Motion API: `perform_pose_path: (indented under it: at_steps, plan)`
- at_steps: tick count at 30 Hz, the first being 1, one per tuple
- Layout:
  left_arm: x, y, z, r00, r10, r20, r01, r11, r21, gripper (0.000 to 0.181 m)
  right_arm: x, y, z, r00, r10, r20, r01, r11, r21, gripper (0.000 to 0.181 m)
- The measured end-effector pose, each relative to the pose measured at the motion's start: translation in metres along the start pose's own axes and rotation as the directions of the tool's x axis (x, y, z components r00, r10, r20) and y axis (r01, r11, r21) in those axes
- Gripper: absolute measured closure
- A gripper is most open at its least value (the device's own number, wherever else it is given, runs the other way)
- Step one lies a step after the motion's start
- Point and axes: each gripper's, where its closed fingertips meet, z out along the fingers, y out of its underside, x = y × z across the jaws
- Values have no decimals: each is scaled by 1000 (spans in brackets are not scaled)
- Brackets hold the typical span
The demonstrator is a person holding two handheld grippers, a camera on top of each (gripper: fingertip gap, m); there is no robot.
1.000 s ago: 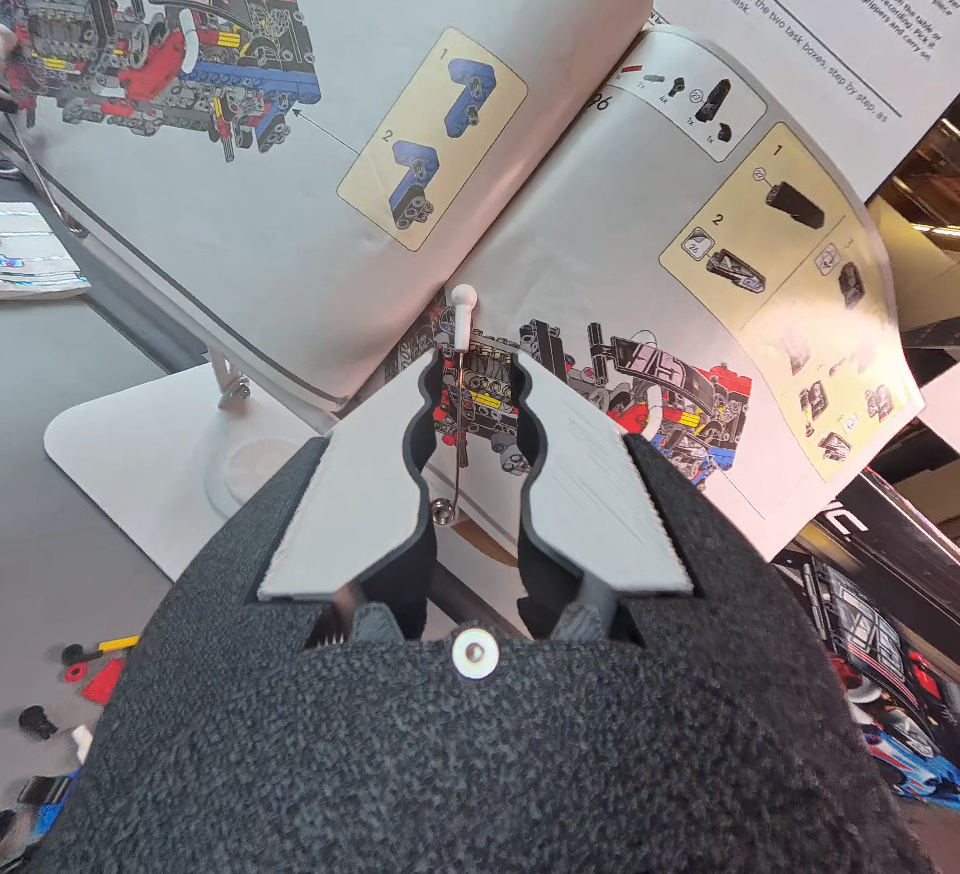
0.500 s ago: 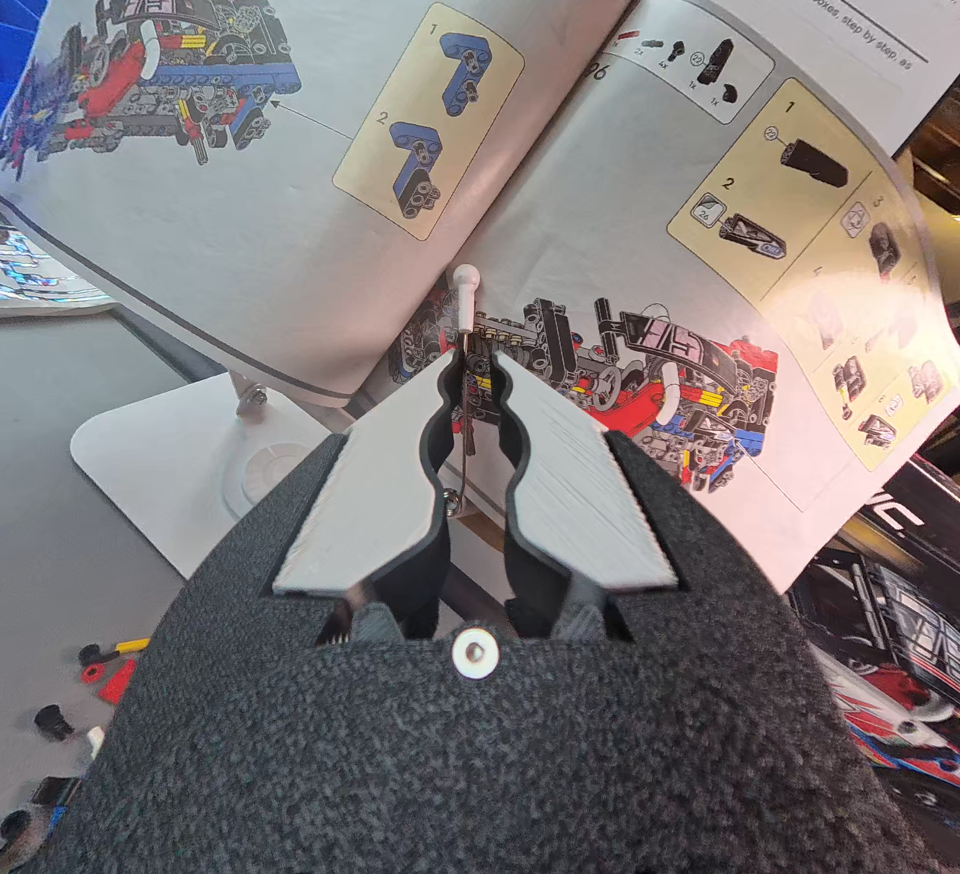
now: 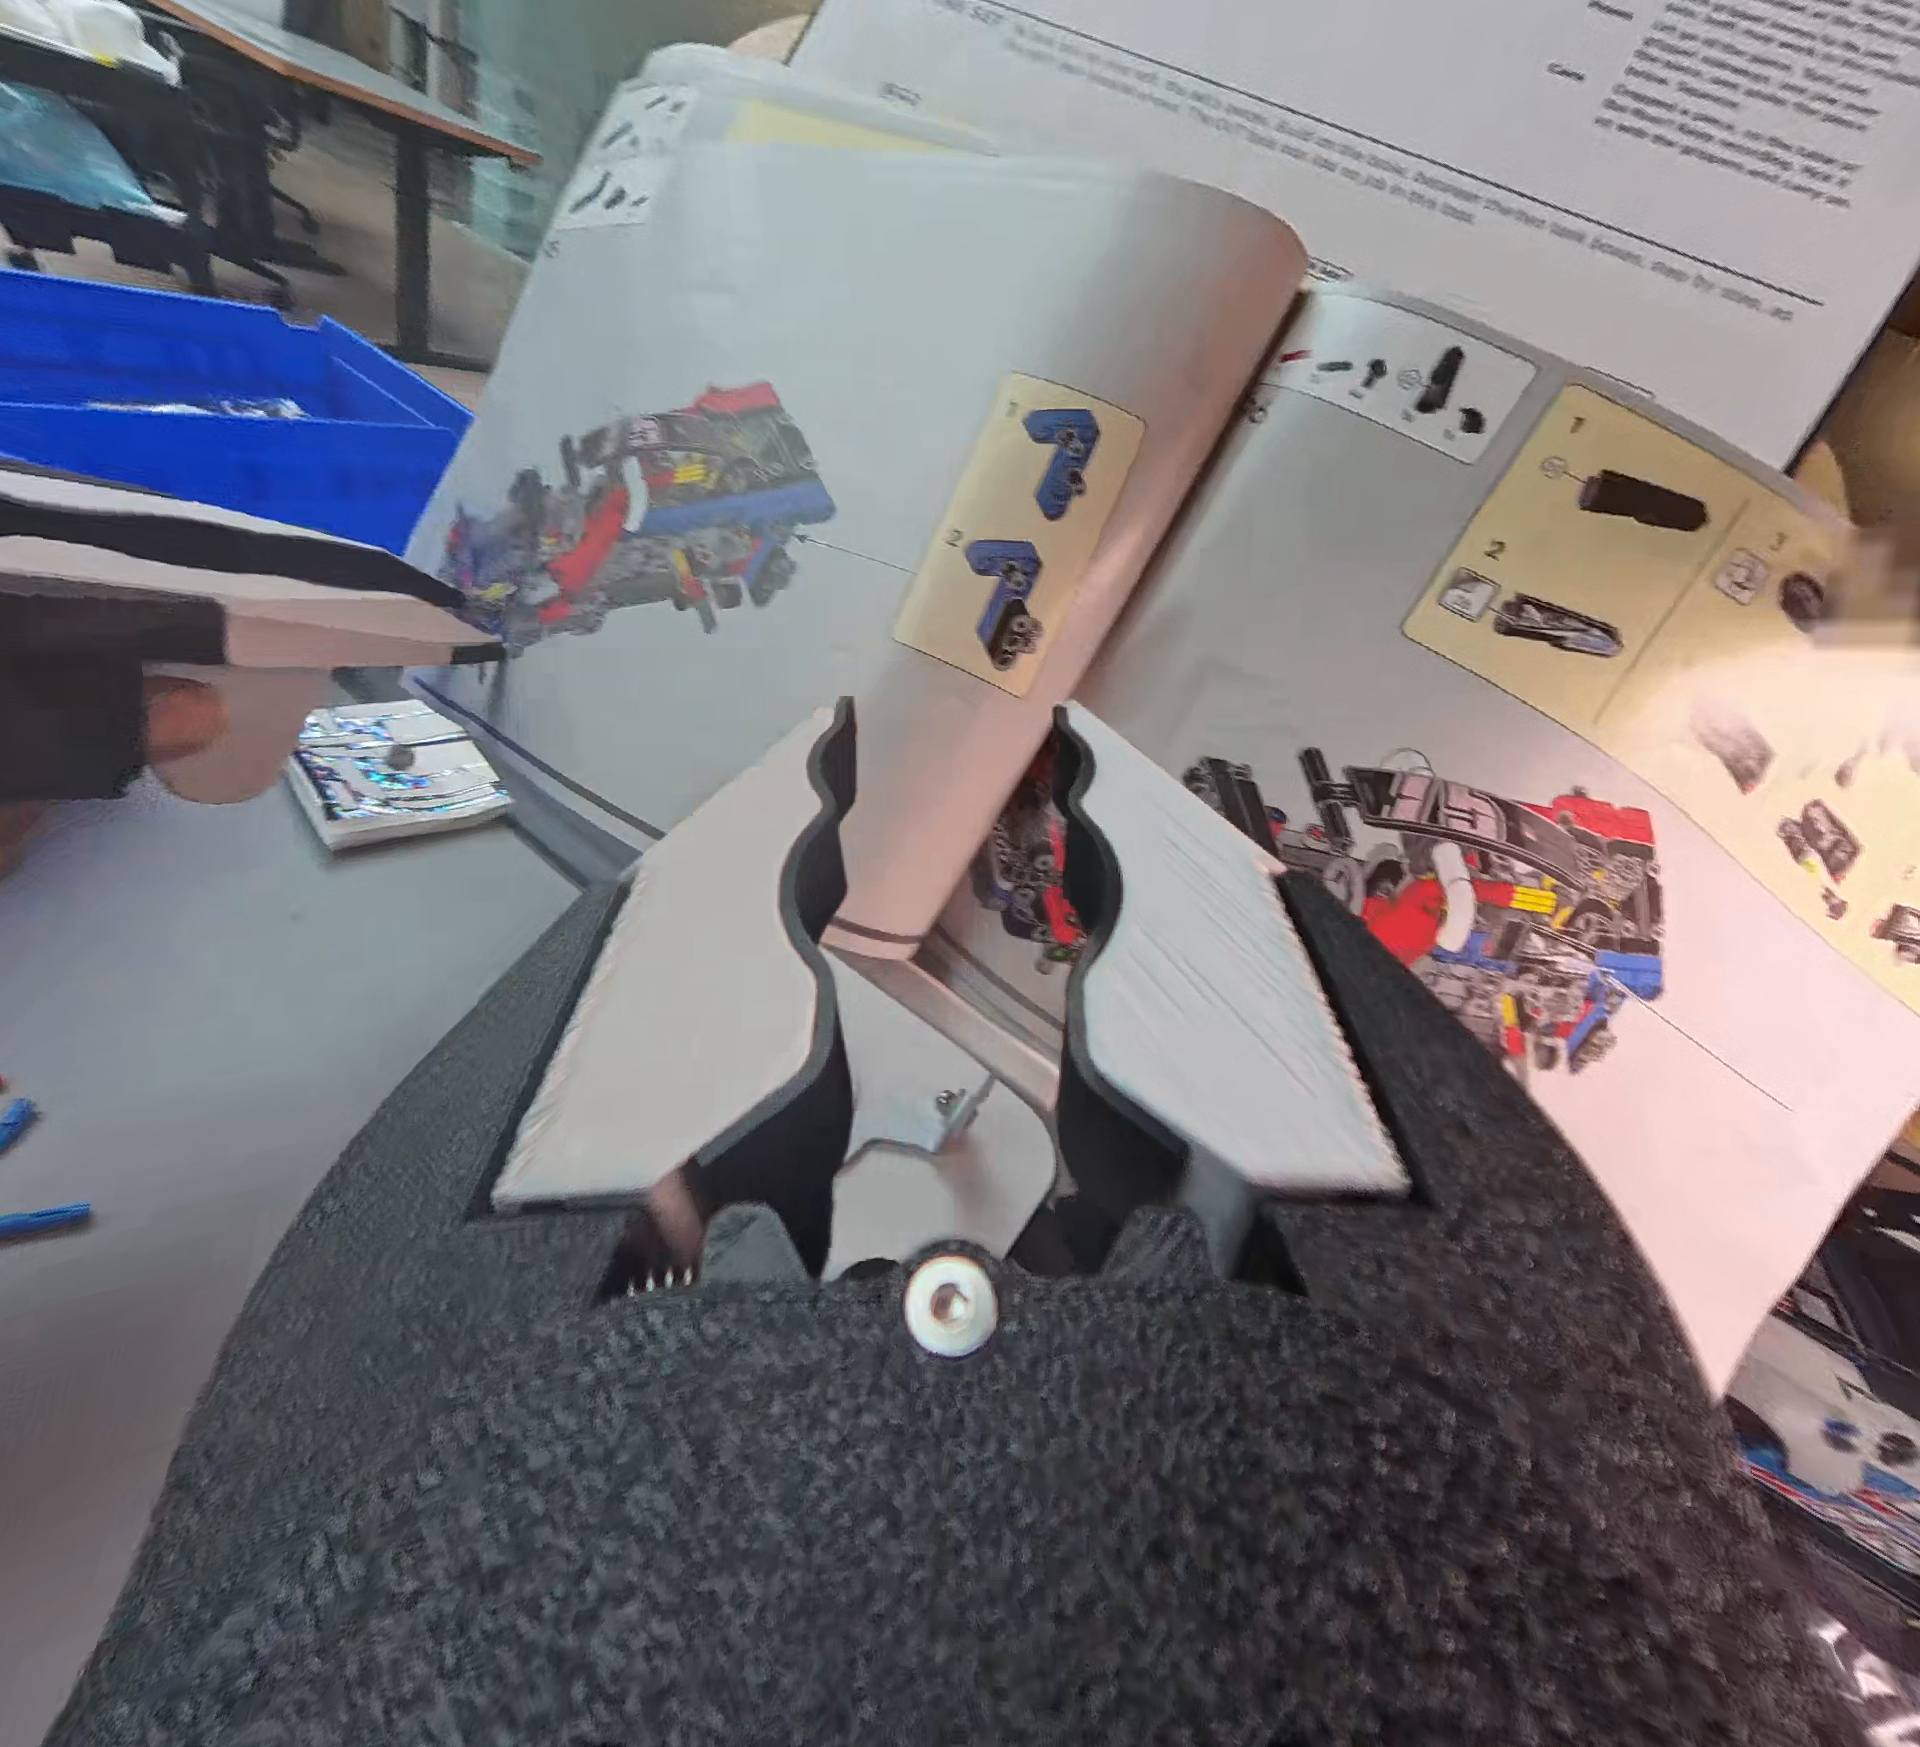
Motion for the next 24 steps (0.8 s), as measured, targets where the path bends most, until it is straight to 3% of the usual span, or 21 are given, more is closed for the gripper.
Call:
perform_pose_path:
  at_steps: [1,3,8,10,11,14,19,24]
  plan:
    - [0,-1,-1,1000,-14,-11,14,1000,12,158,-9,0,3,1000,-4,20,5,1000,-19,135]
    - [2,0,-2,999,-36,-38,36,999,12,177,-25,7,14,999,-30,35,32,997,-66,117]
    - [18,-3,-8,993,-16,-120,18,1000,15,181,-36,17,39,972,-218,-83,208,971,-117,93]
    - [18,-6,-12,991,-23,-130,27,999,29,181,-30,20,46,944,-292,-153,270,951,-150,95]
    - [19,-9,-14,990,-31,-139,37,998,42,181,-26,21,48,938,-301,-172,276,949,-155,96]
    - [17,-13,-21,987,-53,-154,62,997,49,156,-12,17,46,936,-274,-219,255,960,-114,120]
    - [11,-18,-23,990,-20,-138,29,997,70,128,7,15,38,952,-178,-248,167,984,-65,141]
    - [22,-21,-15,987,43,-154,-31,996,79,115,21,14,24,974,-15,-227,17,1000,7,166]
